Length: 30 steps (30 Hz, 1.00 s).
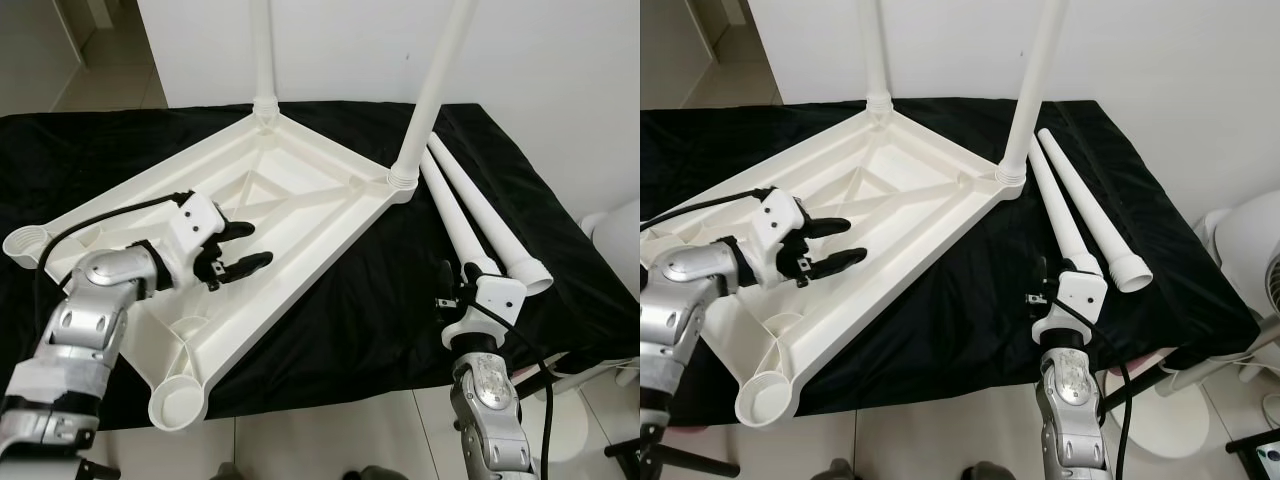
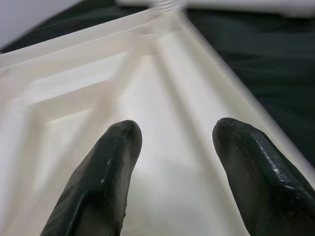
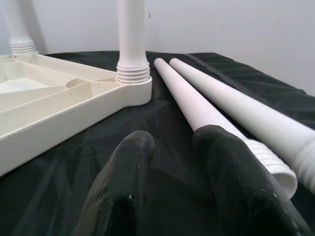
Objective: Building children table
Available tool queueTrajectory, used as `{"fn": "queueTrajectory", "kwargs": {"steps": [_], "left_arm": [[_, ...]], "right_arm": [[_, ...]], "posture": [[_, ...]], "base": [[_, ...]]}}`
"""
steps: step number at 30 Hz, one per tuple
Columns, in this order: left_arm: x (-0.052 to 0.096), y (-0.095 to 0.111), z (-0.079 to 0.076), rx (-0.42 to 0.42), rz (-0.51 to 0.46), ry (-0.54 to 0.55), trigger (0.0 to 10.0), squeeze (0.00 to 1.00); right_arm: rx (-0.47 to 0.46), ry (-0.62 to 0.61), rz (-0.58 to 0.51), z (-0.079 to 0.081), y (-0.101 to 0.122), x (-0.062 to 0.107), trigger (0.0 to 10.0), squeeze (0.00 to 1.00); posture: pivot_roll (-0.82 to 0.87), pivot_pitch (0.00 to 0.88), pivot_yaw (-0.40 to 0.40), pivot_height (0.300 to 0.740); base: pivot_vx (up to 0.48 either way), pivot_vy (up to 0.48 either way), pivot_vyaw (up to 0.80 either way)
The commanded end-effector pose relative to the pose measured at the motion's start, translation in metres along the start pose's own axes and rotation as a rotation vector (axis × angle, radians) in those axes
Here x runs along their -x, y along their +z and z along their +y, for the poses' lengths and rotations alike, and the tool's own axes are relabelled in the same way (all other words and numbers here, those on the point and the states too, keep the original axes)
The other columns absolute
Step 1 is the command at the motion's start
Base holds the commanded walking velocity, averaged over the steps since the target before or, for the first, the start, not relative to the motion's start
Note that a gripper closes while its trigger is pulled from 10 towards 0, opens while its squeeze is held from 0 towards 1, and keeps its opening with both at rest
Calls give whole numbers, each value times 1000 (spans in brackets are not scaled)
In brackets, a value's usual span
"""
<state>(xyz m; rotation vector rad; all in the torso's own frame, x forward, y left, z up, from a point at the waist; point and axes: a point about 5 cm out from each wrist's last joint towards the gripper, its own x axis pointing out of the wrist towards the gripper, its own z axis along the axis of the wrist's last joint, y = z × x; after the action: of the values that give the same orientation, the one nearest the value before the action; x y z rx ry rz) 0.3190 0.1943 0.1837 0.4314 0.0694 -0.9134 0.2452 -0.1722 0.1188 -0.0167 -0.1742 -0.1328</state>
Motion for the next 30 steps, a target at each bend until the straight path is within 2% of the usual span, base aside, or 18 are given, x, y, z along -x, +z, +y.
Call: {"fn": "queueTrajectory", "kwargs": {"steps": [1, 2, 4, 6, 8, 13, 15, 20, 22, 26, 29, 30], "left_arm": [[5, -4, 16, 2, 15, 174, 10000, 0], [5, -4, 16, 2, 15, 174, 10000, 0], [14, -12, 36, -43, 88, 322, 10000, 0], [17, -15, 40, -65, 113, 349, 10000, 0], [21, -19, 49, -114, 167, 443, 10000, 0], [25, -23, 54, -152, 222, 472, 10000, 0], [27, -27, 55, -186, 269, 453, 10000, 0], [25, -30, 44, -226, 283, 302, 10000, 0], [24, -34, 35, -271, 316, 199, 10000, 0], [23, -36, 28, -287, 331, 133, 10000, 0], [22, -42, 18, -328, 367, 42, 10000, 0], [22, -42, 18, -328, 367, 42, 10000, 0]], "right_arm": [[25, 10, 29, 0, -5, -1, 10000, 0], [25, 10, 29, 0, -5, -1, 10000, 0], [61, -1, 58, -2, -8, -4, 10000, 0], [71, -8, 66, -3, -9, -6, 10000, 0], [91, -9, 63, -5, -8, -9, 10000, 0], [96, -20, 46, -9, -4, -17, 10000, 0], [102, -28, 33, -13, 1, -24, 10000, 0], [111, -44, 16, -21, 9, -43, 10000, 0], [102, -69, 16, -25, 13, -59, 10000, 0], [102, -72, 23, -23, 14, -69, 10000, 0], [84, -62, 53, -13, 12, -92, 10000, 0], [84, -62, 53, -13, 12, -92, 10000, 0]], "posture": [[26, 7, -29, 740], [26, 7, -29, 740], [29, 4, -32, 740], [31, 4, -33, 740], [35, 4, -35, 740], [37, 4, -38, 740], [35, 6, -39, 740], [39, 12, -49, 740], [48, 16, -55, 740], [50, 20, -56, 740], [60, 40, -61, 740], [60, 40, -61, 740]], "base": [[0, 0, 0], [0, 0, 0], [0, 0, 0], [0, 0, 0], [0, 0, 0], [0, 0, 0], [0, 0, 0], [0, 0, 0], [0, 0, 0], [0, 0, 0], [0, 0, 0], [0, 0, 0]]}}
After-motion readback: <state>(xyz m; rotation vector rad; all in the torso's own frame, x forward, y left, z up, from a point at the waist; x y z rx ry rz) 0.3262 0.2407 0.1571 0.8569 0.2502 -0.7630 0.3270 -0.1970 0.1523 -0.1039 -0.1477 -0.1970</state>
